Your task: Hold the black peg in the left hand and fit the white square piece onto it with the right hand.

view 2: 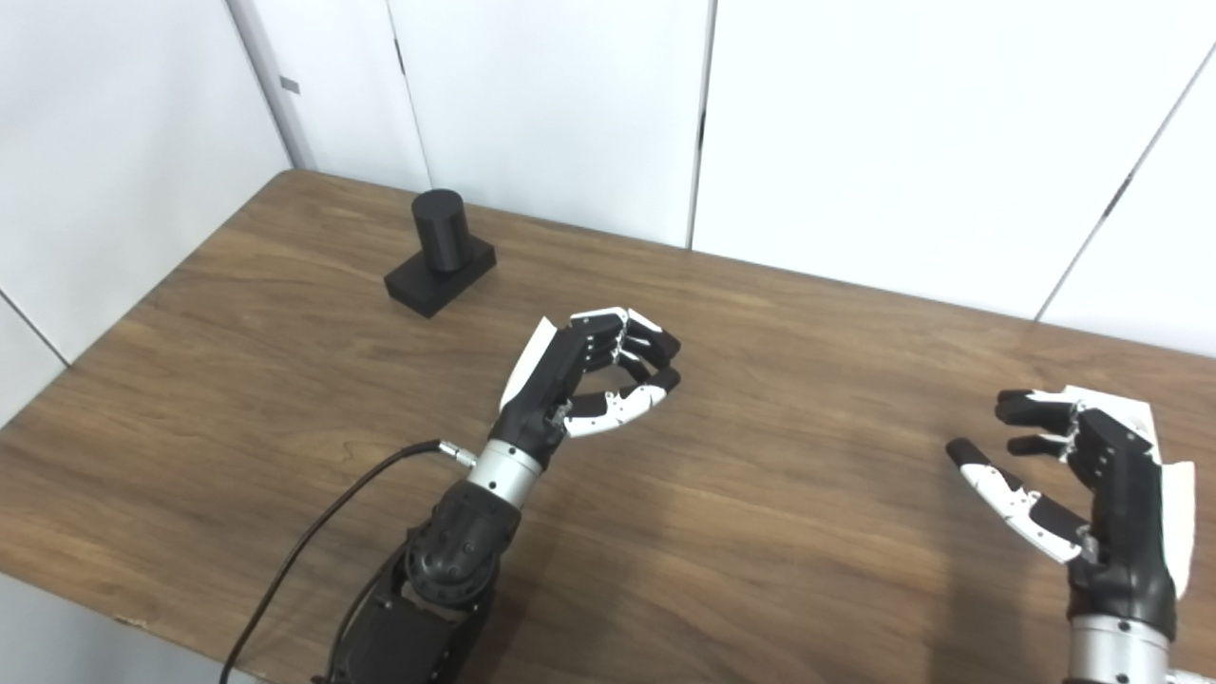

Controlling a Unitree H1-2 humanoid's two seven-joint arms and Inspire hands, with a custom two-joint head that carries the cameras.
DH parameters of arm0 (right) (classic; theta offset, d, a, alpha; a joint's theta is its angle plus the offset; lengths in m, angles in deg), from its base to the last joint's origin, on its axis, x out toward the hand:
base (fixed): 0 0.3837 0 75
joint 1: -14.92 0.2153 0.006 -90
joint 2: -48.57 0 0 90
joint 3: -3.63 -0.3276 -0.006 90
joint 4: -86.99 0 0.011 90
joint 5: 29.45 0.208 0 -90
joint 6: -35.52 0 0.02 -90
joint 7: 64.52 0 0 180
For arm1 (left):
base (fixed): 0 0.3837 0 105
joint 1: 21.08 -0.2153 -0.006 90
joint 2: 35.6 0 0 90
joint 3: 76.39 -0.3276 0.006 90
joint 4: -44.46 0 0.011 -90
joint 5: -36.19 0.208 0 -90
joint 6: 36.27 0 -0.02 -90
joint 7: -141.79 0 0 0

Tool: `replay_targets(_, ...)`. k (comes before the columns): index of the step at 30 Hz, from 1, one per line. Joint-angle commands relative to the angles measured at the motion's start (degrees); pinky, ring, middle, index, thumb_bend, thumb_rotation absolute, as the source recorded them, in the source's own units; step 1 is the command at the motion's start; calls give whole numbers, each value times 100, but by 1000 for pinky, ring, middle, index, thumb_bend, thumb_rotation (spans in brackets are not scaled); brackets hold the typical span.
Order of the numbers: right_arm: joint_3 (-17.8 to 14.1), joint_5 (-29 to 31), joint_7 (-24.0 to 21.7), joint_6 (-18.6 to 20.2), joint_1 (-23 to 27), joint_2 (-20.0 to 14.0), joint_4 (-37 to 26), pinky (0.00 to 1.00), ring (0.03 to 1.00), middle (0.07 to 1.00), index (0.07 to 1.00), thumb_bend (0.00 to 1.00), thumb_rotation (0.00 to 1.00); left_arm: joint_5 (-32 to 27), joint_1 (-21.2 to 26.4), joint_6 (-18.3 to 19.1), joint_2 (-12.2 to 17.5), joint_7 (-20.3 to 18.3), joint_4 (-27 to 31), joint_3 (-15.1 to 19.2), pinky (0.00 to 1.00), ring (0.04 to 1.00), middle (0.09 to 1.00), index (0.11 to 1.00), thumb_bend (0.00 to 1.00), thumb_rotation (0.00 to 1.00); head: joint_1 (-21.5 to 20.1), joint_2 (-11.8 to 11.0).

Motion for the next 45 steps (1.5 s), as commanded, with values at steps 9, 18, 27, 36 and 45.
replay_targets(9, -29, 64, -63, -125, 152, -9, -288, 480, 597, 614, 489, 492, 115, 438, 238, -22, 155, 45, 239, -62, 526, 636, 658, 498, 500, 67, -10, -40)
replay_targets(18, -33, 59, -87, -107, 144, -13, -333, 472, 588, 606, 488, 491, 116, 935, 466, 1030, 672, -225, 863, 65, 571, 688, 730, 711, 800, 241, 4, -40)
replay_targets(27, -4, 25, -104, 108, 133, 37, -457, 485, 597, 607, 489, 492, 115, 1466, 888, 1476, 1173, -13, 907, 326, 600, 717, 748, 720, 805, 271, -8, -55)
replay_targets(36, 11, -34, -77, 341, 128, 93, -585, 503, 608, 612, 489, 492, 116, 1752, 1176, 1686, 1206, 352, 724, 584, 627, 752, 776, 737, 778, 270, -30, -53)
replay_targets(45, 44, -71, -82, 368, 110, 93, -618, 480, 583, 610, 488, 491, 116, 2023, 1676, 1760, 1647, 473, 226, 722, 713, 814, 810, 763, 755, 267, -55, -60)
